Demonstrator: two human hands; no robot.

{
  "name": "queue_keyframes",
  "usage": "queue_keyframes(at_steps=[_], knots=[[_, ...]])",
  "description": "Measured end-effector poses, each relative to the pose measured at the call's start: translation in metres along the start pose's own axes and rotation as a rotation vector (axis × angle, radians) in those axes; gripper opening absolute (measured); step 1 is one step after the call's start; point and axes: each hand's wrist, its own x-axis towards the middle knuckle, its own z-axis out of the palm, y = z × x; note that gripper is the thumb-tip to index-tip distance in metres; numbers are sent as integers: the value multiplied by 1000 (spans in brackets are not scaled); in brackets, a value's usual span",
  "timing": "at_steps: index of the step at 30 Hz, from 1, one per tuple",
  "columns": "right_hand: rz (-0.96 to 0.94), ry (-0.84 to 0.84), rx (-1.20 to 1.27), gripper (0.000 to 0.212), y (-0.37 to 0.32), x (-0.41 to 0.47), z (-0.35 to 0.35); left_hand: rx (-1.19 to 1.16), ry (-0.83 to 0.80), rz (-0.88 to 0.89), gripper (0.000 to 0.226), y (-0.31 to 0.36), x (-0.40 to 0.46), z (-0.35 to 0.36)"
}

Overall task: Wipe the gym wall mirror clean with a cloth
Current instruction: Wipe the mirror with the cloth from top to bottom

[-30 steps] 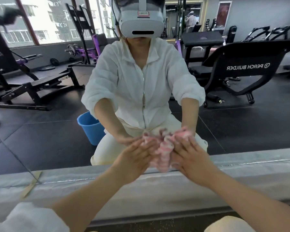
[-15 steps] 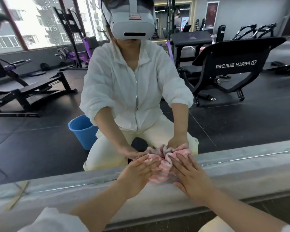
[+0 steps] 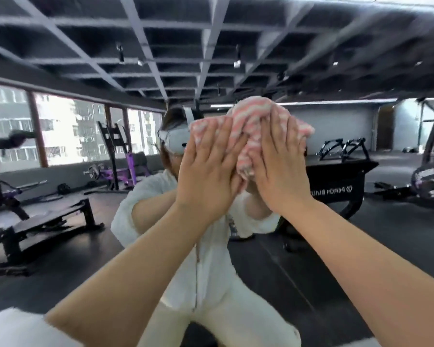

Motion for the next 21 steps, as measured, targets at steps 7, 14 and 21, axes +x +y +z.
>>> queue_keyframes(at_steps=[7, 14, 21], knots=[[-39, 80, -66, 57, -2, -79, 32, 10, -93, 104, 64, 29, -59, 2], [-30, 27, -188, 70, 15, -6, 4, 49, -146, 121, 55, -5, 13, -7], [95, -17, -105, 89, 33, 105, -61, 157, -291, -84, 62, -11, 133, -23]])
